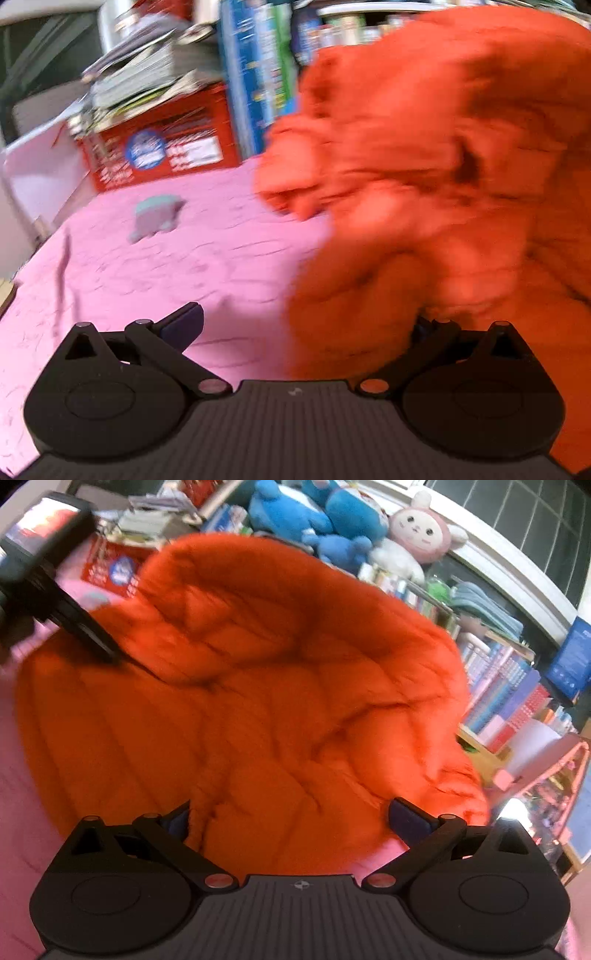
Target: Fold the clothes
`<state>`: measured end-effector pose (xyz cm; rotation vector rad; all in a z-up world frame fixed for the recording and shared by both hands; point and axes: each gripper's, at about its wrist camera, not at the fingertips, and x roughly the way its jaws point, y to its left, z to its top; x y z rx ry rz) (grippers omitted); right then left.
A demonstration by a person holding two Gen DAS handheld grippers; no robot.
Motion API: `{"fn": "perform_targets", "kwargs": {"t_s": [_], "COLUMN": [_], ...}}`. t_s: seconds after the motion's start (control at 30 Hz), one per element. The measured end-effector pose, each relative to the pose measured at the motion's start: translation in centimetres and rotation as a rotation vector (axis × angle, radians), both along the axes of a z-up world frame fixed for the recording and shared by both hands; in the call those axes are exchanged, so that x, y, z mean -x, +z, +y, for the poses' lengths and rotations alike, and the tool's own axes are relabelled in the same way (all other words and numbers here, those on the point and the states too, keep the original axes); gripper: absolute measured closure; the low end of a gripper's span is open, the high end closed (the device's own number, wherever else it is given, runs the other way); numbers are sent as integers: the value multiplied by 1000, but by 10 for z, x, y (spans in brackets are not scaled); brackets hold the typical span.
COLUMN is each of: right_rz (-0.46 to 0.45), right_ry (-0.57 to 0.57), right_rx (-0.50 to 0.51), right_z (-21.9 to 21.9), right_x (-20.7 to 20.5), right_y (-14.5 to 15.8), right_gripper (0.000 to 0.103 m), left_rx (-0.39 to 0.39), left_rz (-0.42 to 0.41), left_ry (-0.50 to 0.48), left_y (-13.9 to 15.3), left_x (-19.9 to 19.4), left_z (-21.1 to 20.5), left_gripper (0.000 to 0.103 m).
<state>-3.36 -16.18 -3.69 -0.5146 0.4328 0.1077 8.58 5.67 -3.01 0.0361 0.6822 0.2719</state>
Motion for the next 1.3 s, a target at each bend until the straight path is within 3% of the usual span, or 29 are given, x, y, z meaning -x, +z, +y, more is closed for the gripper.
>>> {"fn": "perform_targets", "kwargs": {"t_s": [0.1, 0.27, 0.33, 0.53, 0.63, 0.8, 0.83, 0.87, 0.9, 0.93, 0.97, 1.0, 1.13, 1.23, 1.3], "right_rz": [-31, -6, -44, -108, -140, -95, -85, -72, -54, -37, -22, -19, -28, -49, -53], "right_ry": [-114, -247, -226, -1, 74, 148, 148, 141, 128, 102, 78, 62, 22, 13, -6], "right_rx": [56, -74, -69, -18, 20, 25, 41, 59, 75, 79, 78, 48, -44, -72, -81], "right_z": [-34, -86, -84, -42, -21, 11, 17, 21, 24, 23, 21, 14, -11, -35, -52], "right_x": [-23, -51, -41, -1, 6, 1, -2, -8, -16, -20, -24, -25, -15, 1, 11], "right_y": [1, 16, 20, 25, 23, 13, 8, 3, -3, -8, -11, -9, 3, 14, 21], "right_gripper": [0, 0, 0, 7, 7, 8, 11, 25, 48, 59, 70, 73, 73, 70, 69], "left_rx": [49, 60, 53, -22, -64, -170, -197, -207, -206, -204, -183, -155, -19, 123, 153], "left_rz": [5, 27, 13, -37, -25, -10, -10, -30, -56, -82, -118, -157, -218, -213, -190], "left_ry": [-11, -91, -113, -256, -290, -288, -275, -246, -198, -145, -95, -47, 61, 67, 73], "left_y": [0, 6, 14, 33, 27, 4, -1, -2, 2, 6, 13, 22, 45, 53, 50], "left_x": [12, 28, 37, 53, 46, 17, 10, 7, 6, 5, 9, 13, 34, 56, 71], "left_z": [9, -4, -13, -48, -64, -84, -87, -86, -80, -73, -60, -46, 8, 39, 50], "left_gripper": [0, 0, 0, 0, 0, 0, 0, 0, 0, 0, 0, 0, 0, 0, 0]}}
